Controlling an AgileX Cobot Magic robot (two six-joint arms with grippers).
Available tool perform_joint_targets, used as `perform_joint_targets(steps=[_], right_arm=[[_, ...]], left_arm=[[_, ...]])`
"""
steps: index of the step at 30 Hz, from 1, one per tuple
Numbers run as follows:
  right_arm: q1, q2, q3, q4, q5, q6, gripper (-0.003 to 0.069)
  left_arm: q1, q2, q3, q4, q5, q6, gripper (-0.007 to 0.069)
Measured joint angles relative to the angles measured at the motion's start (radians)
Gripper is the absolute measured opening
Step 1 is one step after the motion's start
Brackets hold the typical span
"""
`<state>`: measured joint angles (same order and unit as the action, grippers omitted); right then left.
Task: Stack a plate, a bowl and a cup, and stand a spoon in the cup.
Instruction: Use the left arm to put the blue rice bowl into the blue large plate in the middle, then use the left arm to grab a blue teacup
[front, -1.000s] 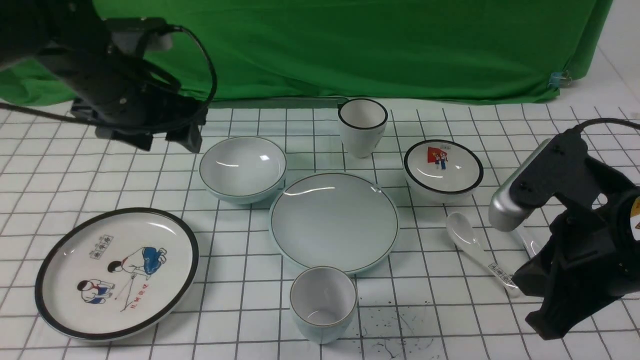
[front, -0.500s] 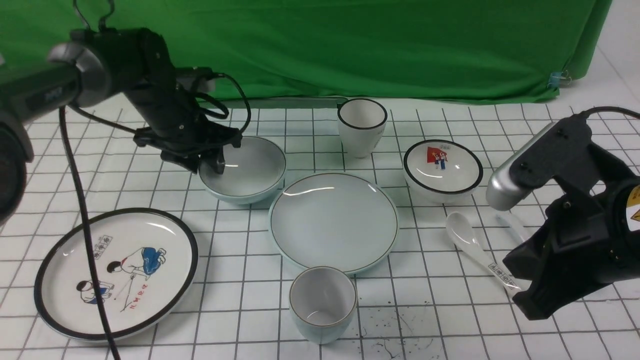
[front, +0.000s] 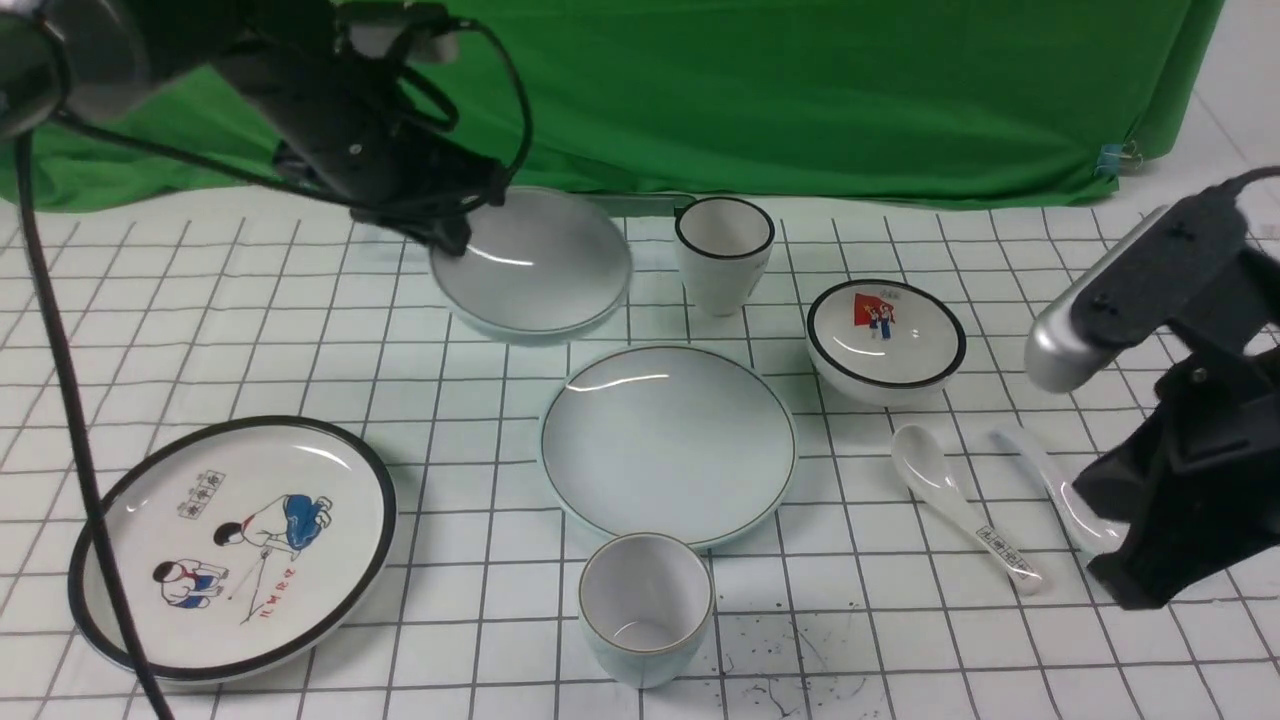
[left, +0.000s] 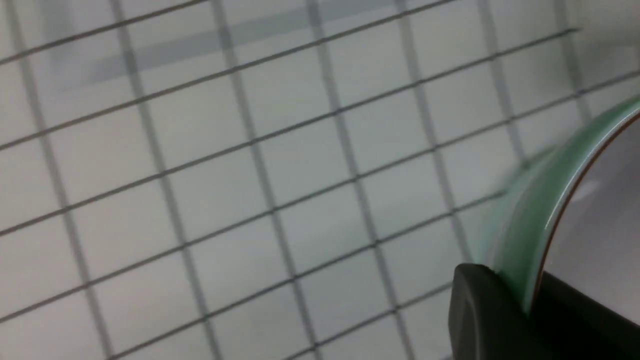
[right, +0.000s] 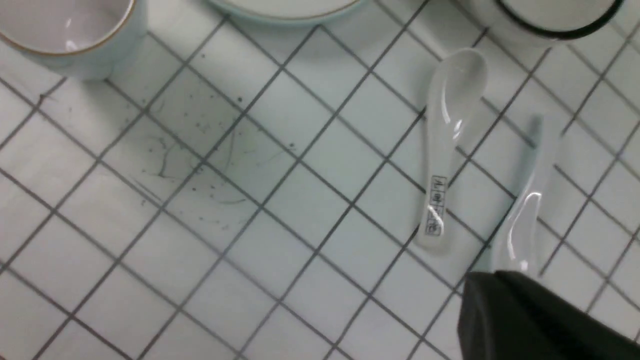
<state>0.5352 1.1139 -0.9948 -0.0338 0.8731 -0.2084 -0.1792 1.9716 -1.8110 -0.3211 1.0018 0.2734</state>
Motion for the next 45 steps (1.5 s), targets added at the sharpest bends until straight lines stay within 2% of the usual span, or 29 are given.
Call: perform_joint_targets(steps=[4,10,16,24,27,31,34,35,36,38,40,43,45], right_arm=[[0.000,-0.050,-0.014,-0.015,-0.004,0.009,0.0021],[0.000,-0.088,-0.014,-0.035,0.023,0.013,0.0021],[0.000,-0.090,-0.014,-0.047,0.030,0.013,0.0021],[0.000,-0.090,-0.014,-0.076,0.012,0.020,0.0021],[0.000,-0.090,-0.014,-0.077,0.001,0.021,0.0021],[0.000,-0.090,-0.014,-0.077,0.000,0.024,0.0021],[0.000,-0.090,-0.014,-0.085,0.000,0.024,0.0022],[0.000,-0.090,-0.014,-0.085,0.000,0.024,0.0022],[0.000,-0.090,-0.014,-0.094,-0.002,0.024,0.0022],[0.000,-0.090,-0.014,-0.111,-0.005,0.024,0.0027],[0.000,-0.090,-0.014,-0.120,-0.006,0.024,0.0028],[0.000,-0.090,-0.014,-0.122,-0.006,0.024,0.0029],[0.000,-0.090,-0.014,-0.123,-0.006,0.025,0.0030]], left_arm=[[-0.073,0.001,-0.003,-0.079,0.033,0.046,-0.0010],[-0.157,0.117,-0.004,-0.091,0.023,0.051,-0.0010],[-0.164,0.191,-0.004,-0.081,-0.049,0.051,-0.0010],[-0.163,0.227,-0.004,0.018,-0.074,0.020,0.0003],[-0.162,0.232,-0.005,0.033,-0.074,0.020,0.0046],[-0.161,0.233,-0.067,0.053,-0.015,-0.009,0.0202],[-0.160,0.232,-0.189,0.068,0.102,-0.031,0.0349],[-0.160,0.231,-0.207,0.068,0.119,-0.034,0.0368],[-0.160,0.219,-0.261,0.071,0.164,-0.043,0.0431],[-0.165,0.178,-0.295,0.081,0.182,-0.068,0.0507],[-0.183,0.098,-0.276,0.125,0.192,-0.081,0.0542],[-0.210,0.006,-0.210,0.185,0.196,-0.104,0.0554],[-0.252,-0.114,-0.071,0.232,0.201,-0.129,0.0556]])
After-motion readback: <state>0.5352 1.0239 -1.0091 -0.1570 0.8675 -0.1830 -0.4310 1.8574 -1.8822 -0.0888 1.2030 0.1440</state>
